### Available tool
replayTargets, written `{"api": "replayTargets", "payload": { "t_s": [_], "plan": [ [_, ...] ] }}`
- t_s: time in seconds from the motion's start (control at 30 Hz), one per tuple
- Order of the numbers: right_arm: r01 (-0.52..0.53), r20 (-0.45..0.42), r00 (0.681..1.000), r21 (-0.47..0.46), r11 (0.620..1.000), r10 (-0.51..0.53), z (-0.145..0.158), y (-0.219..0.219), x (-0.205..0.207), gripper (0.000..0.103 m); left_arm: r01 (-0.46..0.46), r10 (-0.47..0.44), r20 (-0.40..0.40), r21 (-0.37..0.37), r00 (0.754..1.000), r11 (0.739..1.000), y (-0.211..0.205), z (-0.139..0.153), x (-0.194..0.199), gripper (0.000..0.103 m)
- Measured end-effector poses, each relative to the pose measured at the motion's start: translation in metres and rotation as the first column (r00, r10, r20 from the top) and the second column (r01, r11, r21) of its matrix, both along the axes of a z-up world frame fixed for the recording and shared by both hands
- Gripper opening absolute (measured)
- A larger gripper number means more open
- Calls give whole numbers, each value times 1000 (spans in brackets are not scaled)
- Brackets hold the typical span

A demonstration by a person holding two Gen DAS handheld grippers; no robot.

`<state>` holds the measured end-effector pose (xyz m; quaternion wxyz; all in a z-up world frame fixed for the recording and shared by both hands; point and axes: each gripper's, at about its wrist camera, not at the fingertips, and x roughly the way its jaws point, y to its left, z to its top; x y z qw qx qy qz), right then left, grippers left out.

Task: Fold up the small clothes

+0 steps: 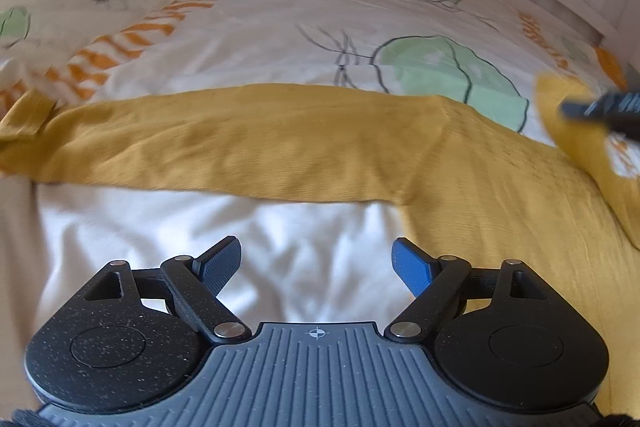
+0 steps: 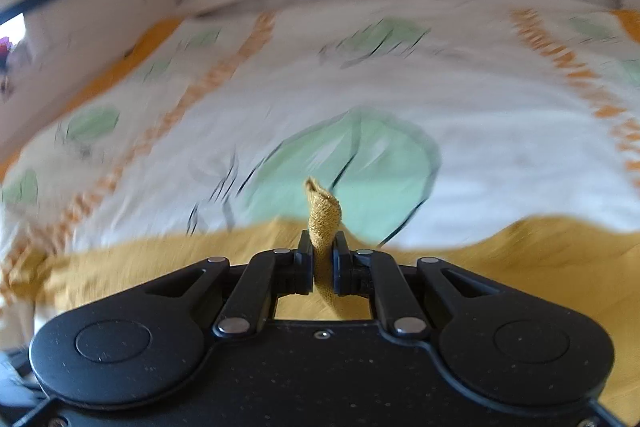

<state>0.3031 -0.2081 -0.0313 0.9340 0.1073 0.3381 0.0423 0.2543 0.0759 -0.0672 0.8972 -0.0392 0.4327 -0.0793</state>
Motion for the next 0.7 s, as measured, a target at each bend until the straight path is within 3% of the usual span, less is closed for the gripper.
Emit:
{"api": "replayTargets", "payload": {
  "t_s": [0.1,0.2,0.27,0.3,0.33,0.43,0.7],
  "plan": [
    [-49,-13,999,-23,999,49,-22,29,-2,15,-16,16,-10,-26,1000,1000,10,0,2,81],
    [-108,-4,994,-19,994,108,-28,47,-16,28,-17,16,-7,-41,1000,999,14,2,3,77],
    [-142,8,990,8,990,142,-29,49,-26,43,-12,12,2,-45,1000,999,14,5,3,77],
    [-146,17,989,12,989,146,-27,47,-32,56,-7,7,9,-48,1000,999,12,7,3,77],
    [-145,31,989,10,989,144,-25,43,-39,64,-2,3,15,-51,1000,999,9,9,5,77],
    [-145,66,987,-10,989,145,-21,33,-62,64,22,-21,28,-60,999,998,-4,14,10,77],
    [-61,48,997,-39,997,63,-33,-16,-128,65,143,-141,21,-82,990,986,-68,7,25,76]
  ]
}}
